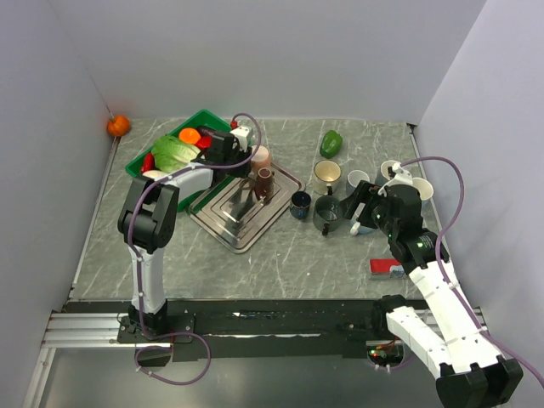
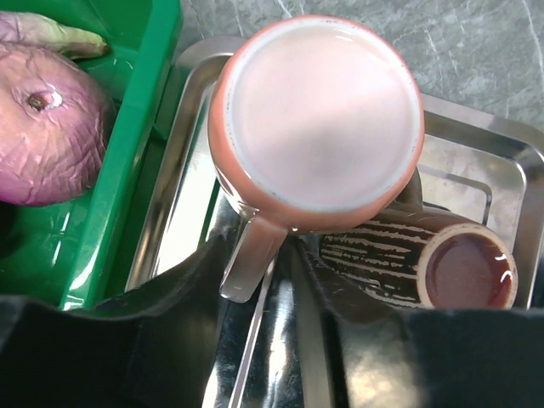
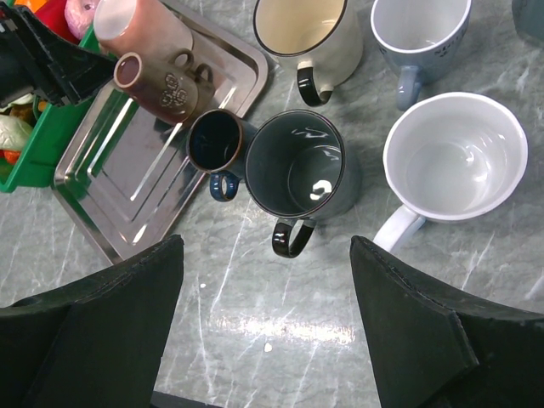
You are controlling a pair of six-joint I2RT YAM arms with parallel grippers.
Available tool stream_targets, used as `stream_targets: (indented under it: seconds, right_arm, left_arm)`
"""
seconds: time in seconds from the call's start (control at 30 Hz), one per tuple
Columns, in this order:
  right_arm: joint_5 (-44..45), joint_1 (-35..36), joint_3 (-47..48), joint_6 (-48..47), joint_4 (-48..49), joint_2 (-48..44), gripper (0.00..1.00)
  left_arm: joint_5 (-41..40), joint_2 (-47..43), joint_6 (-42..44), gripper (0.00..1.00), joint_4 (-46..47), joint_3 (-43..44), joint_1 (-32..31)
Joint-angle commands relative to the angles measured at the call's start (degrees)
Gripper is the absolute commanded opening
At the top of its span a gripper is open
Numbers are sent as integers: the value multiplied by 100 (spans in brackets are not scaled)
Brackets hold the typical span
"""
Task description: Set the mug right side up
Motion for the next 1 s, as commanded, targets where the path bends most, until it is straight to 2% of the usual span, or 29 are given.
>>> stream_targets:
  seconds: [0.0, 0.07, 0.37, 0.43, 0.47, 0.5, 0.7, 0.97]
  right_arm:
    - [73, -16, 47, -66, 111, 2, 85]
    - [73, -16, 38, -66, 103, -6, 85]
    - [82, -16, 38, -66, 41, -68, 85]
    - [99, -16, 38, -66, 24, -85, 85]
    - [99, -16, 47, -66, 6, -94, 85]
    - [90, -16, 56, -66, -3, -103, 85]
    - [-59, -16, 91, -31, 50, -173, 85]
    - [-454, -25, 135, 4, 173, -217, 85]
  left_arm:
    - [-19, -91, 54, 38, 219, 165, -17]
    - [-11, -65, 72, 35, 210, 191, -26]
    - [191, 111, 72, 32, 175, 358, -35]
    - [218, 85, 89, 23, 201, 332, -26]
    - [131, 42, 54, 3, 341, 289, -35]
    - [60, -46, 45, 1, 473, 79, -61]
    - [-81, -828, -201, 1, 1378, -669, -70]
    - [129, -1795, -780, 1, 1704, -986, -70]
